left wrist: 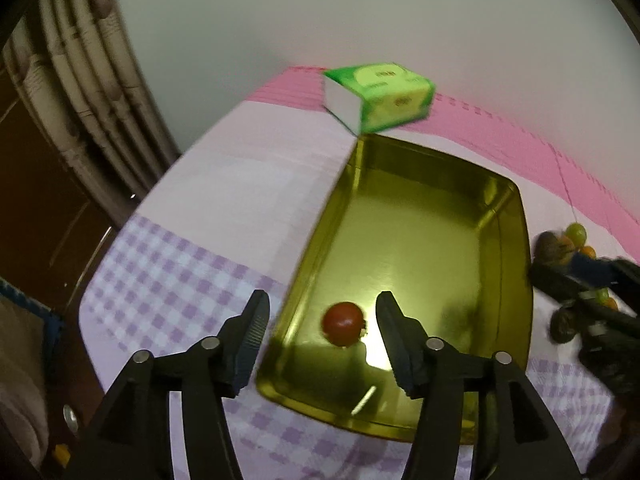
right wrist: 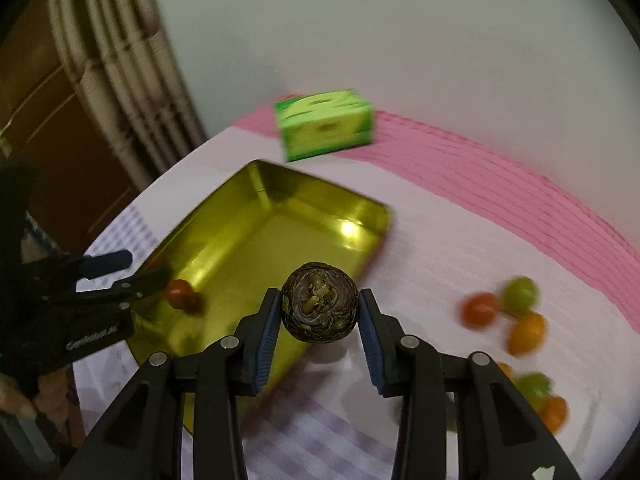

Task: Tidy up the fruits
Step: 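Place the red tomato in the tray while the right gripper places a dark fruit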

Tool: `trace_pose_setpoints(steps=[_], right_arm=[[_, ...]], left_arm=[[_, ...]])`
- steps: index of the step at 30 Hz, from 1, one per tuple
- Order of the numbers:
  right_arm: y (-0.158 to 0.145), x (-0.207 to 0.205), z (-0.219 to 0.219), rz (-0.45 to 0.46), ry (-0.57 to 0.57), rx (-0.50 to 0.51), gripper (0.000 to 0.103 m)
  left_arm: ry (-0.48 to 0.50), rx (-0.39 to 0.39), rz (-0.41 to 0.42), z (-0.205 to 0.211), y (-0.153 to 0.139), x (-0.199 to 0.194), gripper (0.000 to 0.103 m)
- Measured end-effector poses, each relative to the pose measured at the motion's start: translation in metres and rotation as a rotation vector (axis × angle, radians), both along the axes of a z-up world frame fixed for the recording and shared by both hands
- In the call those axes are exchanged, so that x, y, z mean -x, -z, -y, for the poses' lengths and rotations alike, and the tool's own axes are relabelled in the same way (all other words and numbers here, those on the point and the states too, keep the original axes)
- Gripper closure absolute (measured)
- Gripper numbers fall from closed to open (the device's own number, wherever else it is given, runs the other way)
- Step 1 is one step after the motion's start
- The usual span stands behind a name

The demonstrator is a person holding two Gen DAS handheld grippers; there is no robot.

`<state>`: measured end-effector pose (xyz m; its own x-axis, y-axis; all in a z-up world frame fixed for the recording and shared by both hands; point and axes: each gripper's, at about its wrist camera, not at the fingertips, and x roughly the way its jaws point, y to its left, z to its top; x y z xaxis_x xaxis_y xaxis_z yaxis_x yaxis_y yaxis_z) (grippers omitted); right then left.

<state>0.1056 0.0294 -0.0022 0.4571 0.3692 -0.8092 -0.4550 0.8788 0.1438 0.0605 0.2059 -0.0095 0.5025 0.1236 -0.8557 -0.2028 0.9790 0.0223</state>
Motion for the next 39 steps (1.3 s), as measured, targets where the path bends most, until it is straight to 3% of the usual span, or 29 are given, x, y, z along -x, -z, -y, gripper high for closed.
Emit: trace_pose_setpoints(steps=[6,20,28,39], right_arm=[[0.029,-0.012,-0.039,-0.051,-0.049,0.067,0.067],[0.047,-0.026,-0.029,-0.050,-0.039,0.193,0.067],[0.046,-0.028,-0.029,-0.042,-0.039,0.202,0.065],[0.027,-0.021,-0.021,-0.020,-0.004,0.106,0.056]], left_arm=[[-0.036,0.010,-0.013,-0.011,0.004,0.003,0.044],[-0.047,0.021,-0.018,-0.013,0.006,0.006,0.043],[-0.043,0.009,-0.019,-0.011,0.007,0.005,0.042],[-0.030,0.002,-0.014,-0.008,0.005,0.005,0.040]])
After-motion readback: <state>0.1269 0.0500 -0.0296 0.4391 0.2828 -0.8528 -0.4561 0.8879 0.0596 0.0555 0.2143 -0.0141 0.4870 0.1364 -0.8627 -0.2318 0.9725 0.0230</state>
